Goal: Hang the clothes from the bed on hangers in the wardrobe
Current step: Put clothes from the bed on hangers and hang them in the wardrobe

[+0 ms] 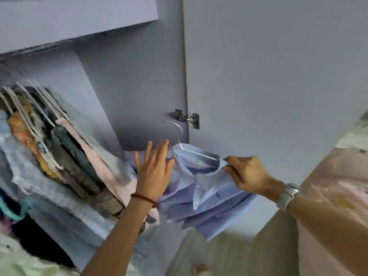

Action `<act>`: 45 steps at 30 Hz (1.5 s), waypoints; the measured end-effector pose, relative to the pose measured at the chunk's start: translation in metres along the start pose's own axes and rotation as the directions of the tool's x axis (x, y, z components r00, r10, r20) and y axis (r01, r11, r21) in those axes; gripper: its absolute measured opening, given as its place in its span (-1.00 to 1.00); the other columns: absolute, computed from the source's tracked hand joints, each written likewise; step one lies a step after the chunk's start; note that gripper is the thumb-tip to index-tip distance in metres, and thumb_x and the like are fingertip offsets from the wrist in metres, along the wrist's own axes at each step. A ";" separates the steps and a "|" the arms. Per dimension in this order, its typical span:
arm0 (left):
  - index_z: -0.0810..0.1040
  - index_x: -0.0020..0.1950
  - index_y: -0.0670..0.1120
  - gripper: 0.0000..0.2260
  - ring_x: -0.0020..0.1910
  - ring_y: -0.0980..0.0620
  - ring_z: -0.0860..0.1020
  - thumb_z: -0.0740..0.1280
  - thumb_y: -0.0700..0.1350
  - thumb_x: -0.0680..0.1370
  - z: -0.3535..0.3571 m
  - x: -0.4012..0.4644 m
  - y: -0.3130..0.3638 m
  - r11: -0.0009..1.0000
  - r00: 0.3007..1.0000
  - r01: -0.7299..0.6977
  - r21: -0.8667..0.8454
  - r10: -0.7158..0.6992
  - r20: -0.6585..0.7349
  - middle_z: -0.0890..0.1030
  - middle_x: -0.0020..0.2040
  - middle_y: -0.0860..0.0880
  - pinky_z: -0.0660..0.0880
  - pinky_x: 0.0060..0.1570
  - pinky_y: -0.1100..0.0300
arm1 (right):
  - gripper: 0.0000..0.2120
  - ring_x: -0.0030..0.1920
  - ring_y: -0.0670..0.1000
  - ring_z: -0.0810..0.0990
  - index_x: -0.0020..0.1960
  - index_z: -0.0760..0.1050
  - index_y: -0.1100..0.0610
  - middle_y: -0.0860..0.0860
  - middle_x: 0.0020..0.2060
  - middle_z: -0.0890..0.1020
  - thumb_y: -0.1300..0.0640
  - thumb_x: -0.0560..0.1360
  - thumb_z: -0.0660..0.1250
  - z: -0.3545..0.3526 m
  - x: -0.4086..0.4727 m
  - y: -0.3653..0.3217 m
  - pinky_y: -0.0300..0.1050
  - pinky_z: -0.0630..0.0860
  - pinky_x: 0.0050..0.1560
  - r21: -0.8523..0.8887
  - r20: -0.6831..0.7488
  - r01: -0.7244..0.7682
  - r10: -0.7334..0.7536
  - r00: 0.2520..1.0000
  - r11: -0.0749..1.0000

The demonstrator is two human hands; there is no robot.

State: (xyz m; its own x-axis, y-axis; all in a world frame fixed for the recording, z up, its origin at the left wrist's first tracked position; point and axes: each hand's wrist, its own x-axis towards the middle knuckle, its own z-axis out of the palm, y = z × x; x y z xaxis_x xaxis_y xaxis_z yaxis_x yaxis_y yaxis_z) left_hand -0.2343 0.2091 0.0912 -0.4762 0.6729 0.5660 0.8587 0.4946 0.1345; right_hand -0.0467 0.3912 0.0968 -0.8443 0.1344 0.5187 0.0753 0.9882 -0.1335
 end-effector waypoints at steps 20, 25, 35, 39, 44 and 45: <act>0.59 0.06 -0.16 -0.72 -0.15 -0.18 0.56 0.18 -0.05 0.52 0.103 0.004 0.507 0.419 0.775 -0.484 -0.768 0.612 -0.154 0.60 -0.13 -0.13 0.46 -0.06 -0.04 | -0.69 -0.40 0.14 0.50 -0.21 0.49 0.26 0.12 -0.42 0.55 0.08 0.48 0.08 -0.205 -0.393 0.103 -0.11 0.28 -0.44 -0.045 -0.656 -0.964 0.720 0.227 0.263; 0.56 0.14 -0.16 -0.70 0.09 -0.08 0.47 0.18 -0.09 0.49 0.134 0.004 0.667 0.338 0.689 -0.549 -0.764 0.701 -0.185 0.60 0.01 -0.15 0.40 0.09 -0.27 | -0.73 -0.47 0.15 0.43 -0.30 0.36 0.14 -0.11 -0.52 0.31 0.02 0.49 0.11 -0.256 -0.476 0.164 -0.10 0.27 -0.40 0.160 -0.681 -0.982 0.731 -0.033 0.104; 0.03 0.51 0.02 -0.49 0.50 -0.10 -0.07 0.12 0.01 0.60 0.229 -0.102 0.874 0.463 0.275 -0.494 -0.736 0.886 0.374 -0.05 0.53 -0.05 -0.06 0.40 -0.17 | -0.83 -0.10 0.24 0.52 -0.02 0.41 0.24 0.25 -0.15 0.58 0.12 0.56 0.16 -0.296 -0.677 0.297 0.02 0.34 -0.17 0.535 -0.522 -0.792 0.622 -0.583 -0.294; -0.09 0.52 0.05 -0.46 0.50 -0.10 -0.14 0.09 0.05 0.61 0.277 -0.163 0.899 0.482 0.021 -0.556 -0.677 0.823 0.568 -0.16 0.53 -0.02 -0.08 0.40 -0.18 | -0.77 -0.06 0.28 0.53 0.14 0.34 0.22 0.28 -0.09 0.58 0.10 0.55 0.16 -0.284 -0.768 0.319 0.01 0.37 -0.15 0.532 -0.429 -0.728 0.604 -0.672 -0.433; -0.15 0.51 0.11 -0.44 0.49 -0.12 -0.21 0.07 0.09 0.60 0.332 -0.224 0.908 0.434 -0.130 -0.662 -0.611 0.736 0.664 -0.22 0.52 -0.01 -0.14 0.38 -0.23 | -0.76 0.02 0.27 0.51 0.16 0.40 0.21 0.28 0.01 0.57 0.13 0.56 0.14 -0.270 -0.858 0.344 -0.01 0.36 -0.10 0.439 -0.371 -0.698 0.593 -0.715 -0.566; -0.16 0.50 0.12 -0.44 0.49 -0.12 -0.22 0.07 0.10 0.60 0.341 -0.232 0.909 0.420 -0.153 -0.682 -0.599 0.718 0.678 -0.22 0.52 0.00 -0.16 0.38 -0.23 | -0.75 0.06 0.28 0.50 0.18 0.41 0.21 0.29 0.04 0.57 0.15 0.56 0.14 -0.263 -0.869 0.347 0.00 0.37 -0.06 0.414 -0.346 -0.698 0.608 -0.715 -0.585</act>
State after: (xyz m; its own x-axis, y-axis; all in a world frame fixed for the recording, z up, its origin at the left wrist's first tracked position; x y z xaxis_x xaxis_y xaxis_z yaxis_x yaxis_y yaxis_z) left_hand 0.5921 0.6903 -0.1957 0.5613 0.6255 -0.5419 0.7989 -0.5804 0.1576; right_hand 0.8528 0.6368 -0.1787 0.8329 0.5298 -0.1598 0.3253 -0.7023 -0.6332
